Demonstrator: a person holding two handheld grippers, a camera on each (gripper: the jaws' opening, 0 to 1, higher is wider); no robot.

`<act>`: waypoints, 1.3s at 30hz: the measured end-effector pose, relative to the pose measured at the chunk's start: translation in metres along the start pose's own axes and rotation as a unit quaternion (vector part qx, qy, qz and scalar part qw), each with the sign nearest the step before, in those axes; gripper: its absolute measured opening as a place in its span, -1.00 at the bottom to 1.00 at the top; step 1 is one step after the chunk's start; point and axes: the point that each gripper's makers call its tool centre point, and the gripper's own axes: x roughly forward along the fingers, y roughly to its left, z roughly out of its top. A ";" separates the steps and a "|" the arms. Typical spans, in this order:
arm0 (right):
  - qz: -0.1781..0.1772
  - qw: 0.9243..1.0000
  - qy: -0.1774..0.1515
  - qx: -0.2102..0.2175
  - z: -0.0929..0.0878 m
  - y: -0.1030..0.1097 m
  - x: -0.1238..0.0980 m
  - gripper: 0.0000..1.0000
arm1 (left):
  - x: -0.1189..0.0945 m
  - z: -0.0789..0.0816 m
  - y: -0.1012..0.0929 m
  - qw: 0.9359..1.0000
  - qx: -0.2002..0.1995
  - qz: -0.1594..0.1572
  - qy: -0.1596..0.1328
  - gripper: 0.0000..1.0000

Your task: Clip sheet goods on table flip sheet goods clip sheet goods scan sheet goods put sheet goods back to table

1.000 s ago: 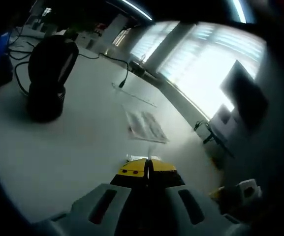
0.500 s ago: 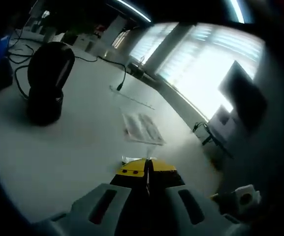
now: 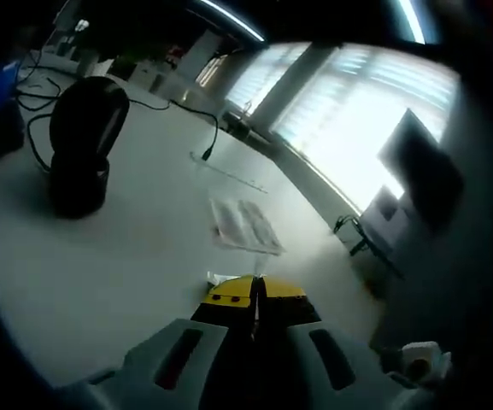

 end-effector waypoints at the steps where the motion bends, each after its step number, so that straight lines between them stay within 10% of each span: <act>1: -0.002 1.000 0.000 -0.005 0.000 0.000 0.001 -0.37 | 0.000 0.000 -0.002 1.000 0.001 0.000 0.000 -1.00; 19: -0.039 0.998 -0.003 -0.039 0.011 -0.013 0.023 -0.26 | 0.000 -0.002 -0.002 1.000 -0.024 0.004 -0.001 -1.00; 28: -0.037 0.999 -0.007 -0.024 0.012 -0.011 0.020 -0.67 | 0.000 0.002 -0.009 1.000 -0.001 0.001 -0.005 -1.00; 39: -0.015 0.994 -0.011 0.105 0.004 -0.017 0.010 -1.00 | -0.001 0.000 -0.005 1.000 0.021 0.003 -0.008 -1.00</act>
